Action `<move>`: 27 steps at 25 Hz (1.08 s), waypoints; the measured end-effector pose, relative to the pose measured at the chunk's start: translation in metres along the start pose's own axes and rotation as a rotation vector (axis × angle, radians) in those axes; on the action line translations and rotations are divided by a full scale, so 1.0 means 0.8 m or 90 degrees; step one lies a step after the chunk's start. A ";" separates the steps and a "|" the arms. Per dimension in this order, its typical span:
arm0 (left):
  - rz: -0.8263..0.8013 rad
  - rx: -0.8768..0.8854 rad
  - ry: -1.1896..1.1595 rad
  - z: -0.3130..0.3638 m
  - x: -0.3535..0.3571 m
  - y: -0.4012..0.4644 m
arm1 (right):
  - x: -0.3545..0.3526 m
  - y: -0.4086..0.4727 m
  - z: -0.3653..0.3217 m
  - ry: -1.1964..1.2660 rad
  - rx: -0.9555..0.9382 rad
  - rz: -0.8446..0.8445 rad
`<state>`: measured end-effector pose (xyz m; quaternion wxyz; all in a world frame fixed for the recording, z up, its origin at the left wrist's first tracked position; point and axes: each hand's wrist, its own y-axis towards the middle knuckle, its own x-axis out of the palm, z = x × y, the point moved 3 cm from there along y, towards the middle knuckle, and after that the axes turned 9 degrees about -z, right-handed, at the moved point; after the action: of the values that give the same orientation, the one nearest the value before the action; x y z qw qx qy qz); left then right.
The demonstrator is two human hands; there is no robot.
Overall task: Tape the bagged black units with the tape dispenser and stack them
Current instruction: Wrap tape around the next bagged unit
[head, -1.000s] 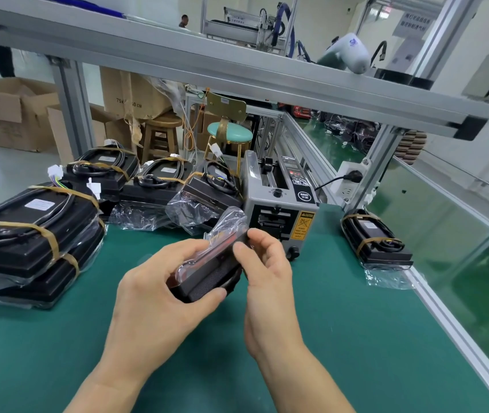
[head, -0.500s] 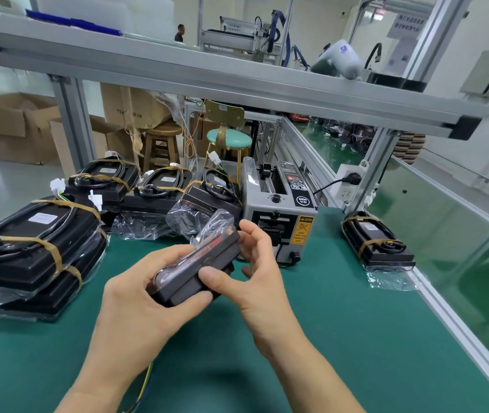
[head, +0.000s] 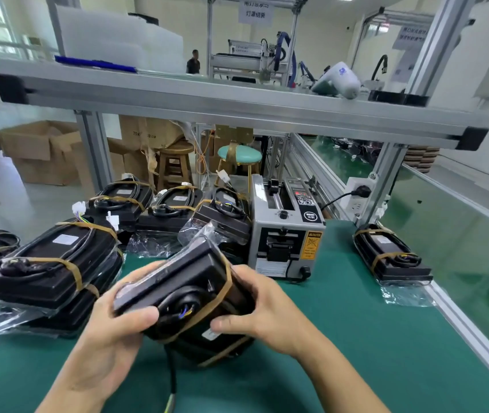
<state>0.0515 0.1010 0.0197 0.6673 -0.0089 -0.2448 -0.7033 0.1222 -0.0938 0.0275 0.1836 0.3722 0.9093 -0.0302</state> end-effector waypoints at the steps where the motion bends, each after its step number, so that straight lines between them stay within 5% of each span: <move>1: 0.004 -0.011 0.024 0.001 -0.002 0.001 | -0.006 -0.005 -0.005 -0.036 0.005 0.029; 6: 0.027 0.027 0.318 0.014 0.012 0.003 | -0.029 -0.021 -0.030 -0.291 0.078 0.119; 12: -0.005 -0.049 0.250 0.013 0.017 0.022 | -0.023 -0.011 -0.033 -0.460 0.064 0.020; 18: 0.130 -0.137 0.057 -0.028 0.009 0.024 | -0.008 0.005 -0.023 -0.513 0.023 -0.052; 23: 0.231 0.005 0.178 -0.040 -0.003 0.004 | -0.011 0.013 -0.012 -0.469 0.036 -0.039; 27: 0.247 0.010 0.140 -0.048 -0.006 -0.006 | -0.016 0.025 -0.010 -0.434 0.066 -0.037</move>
<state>0.0595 0.0919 -0.0174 0.8128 0.0262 -0.1699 -0.5566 0.1414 -0.0864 0.0413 0.4569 0.3235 0.8031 -0.2040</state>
